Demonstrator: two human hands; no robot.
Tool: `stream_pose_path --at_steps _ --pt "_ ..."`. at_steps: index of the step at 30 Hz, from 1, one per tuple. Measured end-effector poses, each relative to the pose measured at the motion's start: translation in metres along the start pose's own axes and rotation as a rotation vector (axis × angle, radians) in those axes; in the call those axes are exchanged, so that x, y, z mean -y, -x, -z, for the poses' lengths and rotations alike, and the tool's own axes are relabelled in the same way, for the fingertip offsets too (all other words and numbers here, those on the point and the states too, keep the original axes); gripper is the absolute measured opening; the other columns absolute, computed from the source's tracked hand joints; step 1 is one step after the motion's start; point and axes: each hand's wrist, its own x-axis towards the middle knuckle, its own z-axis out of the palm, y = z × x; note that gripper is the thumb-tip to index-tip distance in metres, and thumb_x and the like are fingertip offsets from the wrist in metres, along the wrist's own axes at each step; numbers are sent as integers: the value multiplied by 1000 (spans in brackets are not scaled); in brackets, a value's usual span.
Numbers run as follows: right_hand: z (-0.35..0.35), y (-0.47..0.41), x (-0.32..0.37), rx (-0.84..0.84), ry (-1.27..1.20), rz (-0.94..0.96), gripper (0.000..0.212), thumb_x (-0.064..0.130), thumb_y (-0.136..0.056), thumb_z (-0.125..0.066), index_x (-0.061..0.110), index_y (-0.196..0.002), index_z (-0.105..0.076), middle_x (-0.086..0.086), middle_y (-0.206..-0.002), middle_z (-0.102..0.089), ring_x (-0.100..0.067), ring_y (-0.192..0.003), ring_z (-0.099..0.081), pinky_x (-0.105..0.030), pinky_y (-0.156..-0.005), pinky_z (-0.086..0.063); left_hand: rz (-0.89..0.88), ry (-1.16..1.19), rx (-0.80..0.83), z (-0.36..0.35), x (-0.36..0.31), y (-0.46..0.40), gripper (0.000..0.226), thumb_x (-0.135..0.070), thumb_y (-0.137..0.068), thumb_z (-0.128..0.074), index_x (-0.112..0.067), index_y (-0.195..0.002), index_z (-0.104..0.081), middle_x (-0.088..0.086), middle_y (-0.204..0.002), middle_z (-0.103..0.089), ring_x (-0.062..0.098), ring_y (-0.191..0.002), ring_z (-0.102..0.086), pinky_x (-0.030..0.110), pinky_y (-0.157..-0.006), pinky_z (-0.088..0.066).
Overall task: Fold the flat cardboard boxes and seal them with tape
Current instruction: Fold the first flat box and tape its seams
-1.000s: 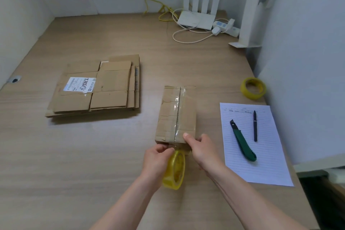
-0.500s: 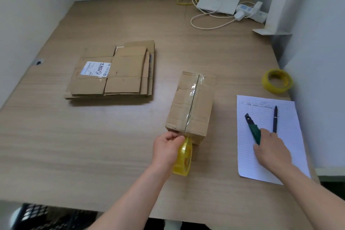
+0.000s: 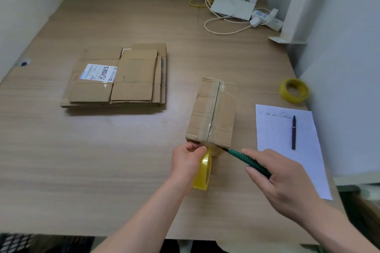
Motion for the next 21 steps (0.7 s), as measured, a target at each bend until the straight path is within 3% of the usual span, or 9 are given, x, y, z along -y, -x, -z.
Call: stream_pose_path --at_steps 4,10,21 --pt "-10 -4 10 67 85 -15 32 26 -89 -68 37 -119 -66 18 -80 -54 -7 -70 -53 -32 -58 -46 -8 -52 4 1 -2 1 5 -12 -82 -73 -10 -77 -73 8 -79 -74 19 -72 -63 39 -75 -56" --pt "-20 -9 14 51 193 -27 33 26 -88 -69 38 -119 -67 11 -76 -54 -15 -65 -55 -33 -51 -43 -3 -80 13 3 -2 -1 16 -15 -79 -74 -18 -63 -69 -8 -61 -66 15 -67 -61 28 -65 -50" --pt "-28 -19 11 96 284 -23 34 32 -90 -64 41 -123 -63 10 -80 -55 -16 -65 -55 -30 -49 -40 23 -116 35 0 -13 1 25 -9 -78 -71 -16 -56 -61 0 -60 -58 16 -60 -49 24 -56 -39"
